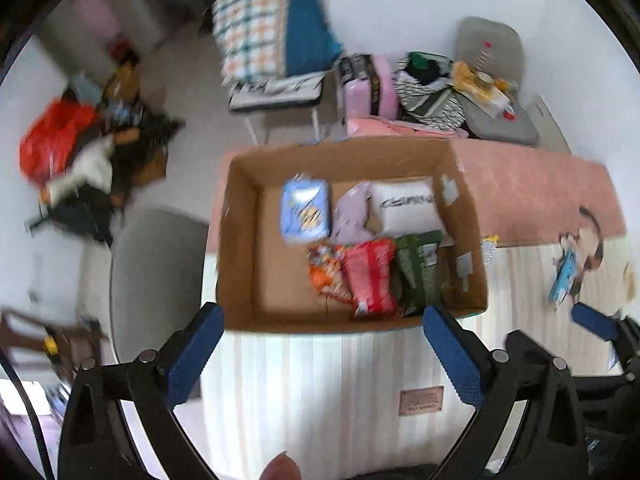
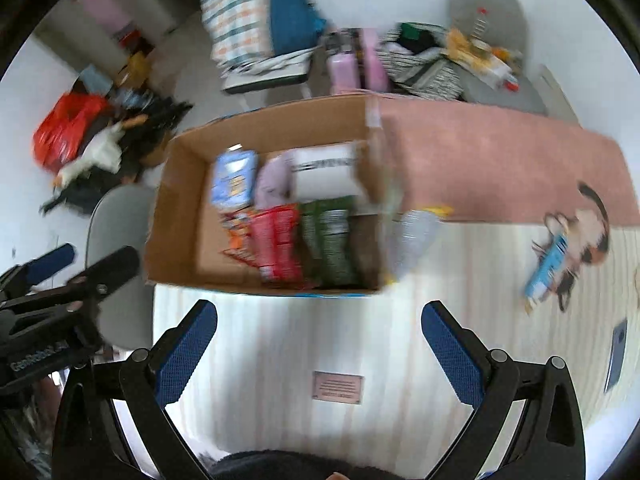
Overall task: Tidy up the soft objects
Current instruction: 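Grasp the silver sponge with the left gripper while the right grasps the blue Nestlé stick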
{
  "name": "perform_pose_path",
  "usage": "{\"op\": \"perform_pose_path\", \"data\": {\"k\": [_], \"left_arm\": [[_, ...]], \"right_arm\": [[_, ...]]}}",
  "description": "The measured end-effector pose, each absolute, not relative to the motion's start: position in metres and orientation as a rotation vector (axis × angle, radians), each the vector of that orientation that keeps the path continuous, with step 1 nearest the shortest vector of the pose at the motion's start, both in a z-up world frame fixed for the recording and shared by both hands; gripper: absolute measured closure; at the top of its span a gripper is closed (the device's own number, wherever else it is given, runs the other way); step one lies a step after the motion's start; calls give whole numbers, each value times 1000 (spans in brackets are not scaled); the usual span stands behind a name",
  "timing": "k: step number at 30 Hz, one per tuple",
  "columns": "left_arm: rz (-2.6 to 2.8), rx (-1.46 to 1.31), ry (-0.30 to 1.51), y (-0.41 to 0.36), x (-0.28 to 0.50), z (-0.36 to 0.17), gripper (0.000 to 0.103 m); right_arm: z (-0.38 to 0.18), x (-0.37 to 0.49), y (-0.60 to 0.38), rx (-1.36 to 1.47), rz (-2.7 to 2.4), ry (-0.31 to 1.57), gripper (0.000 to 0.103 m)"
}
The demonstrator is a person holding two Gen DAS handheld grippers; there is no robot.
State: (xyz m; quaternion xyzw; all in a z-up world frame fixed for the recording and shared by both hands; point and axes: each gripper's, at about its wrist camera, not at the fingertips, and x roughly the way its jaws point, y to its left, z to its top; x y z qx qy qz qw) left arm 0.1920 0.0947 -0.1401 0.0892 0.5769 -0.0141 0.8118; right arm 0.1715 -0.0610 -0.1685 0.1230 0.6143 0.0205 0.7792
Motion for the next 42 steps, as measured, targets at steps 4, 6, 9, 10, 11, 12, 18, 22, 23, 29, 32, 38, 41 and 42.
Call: {"op": "perform_pose_path", "data": {"k": [4,6,9,10,11,12,18,22,23,29,32,38,41,42], "left_arm": [[-134,311,1225,30,210,-146,1],[-187,390,1227,-7,224,-156,1],[-266,463,1259,-54,245,-176,1],[-292,489,1281,-71,253,-185,1],[-310,509,1300,-83,258,-192,1],[-330,531,1322,-97,265,-201,1],[-415,734,1472,-175,295,-274,1],[-420,867,1612,-198,295,-338,1],[-412,900,1635,-200,292,-353,1],[-328,1083,1689,-202,275,-418,1],[-298,1064,1699,-199,273,-431,1],[-291,832,1784,-183,271,-425,40],[-276,704,1816,-173,263,-422,56],[-277,667,1817,-170,258,-421,57]], "right_arm": [[-179,162,-136,359,-102,1345,0],[-187,156,-176,402,-186,1350,0],[-204,150,-227,454,-281,1363,0],[-214,147,-249,480,-321,1374,0],[-222,146,-263,498,-342,1379,0],[-232,145,-281,518,-373,1390,0],[-292,154,-351,608,-442,1474,0],[-325,164,-368,636,-443,1528,0],[-333,167,-370,640,-441,1543,0],[-367,180,-370,635,-421,1604,0],[-380,186,-367,623,-415,1628,1],[-404,200,-355,585,-412,1678,16],[-414,203,-344,567,-403,1709,45],[-418,203,-340,560,-395,1720,59]]}}
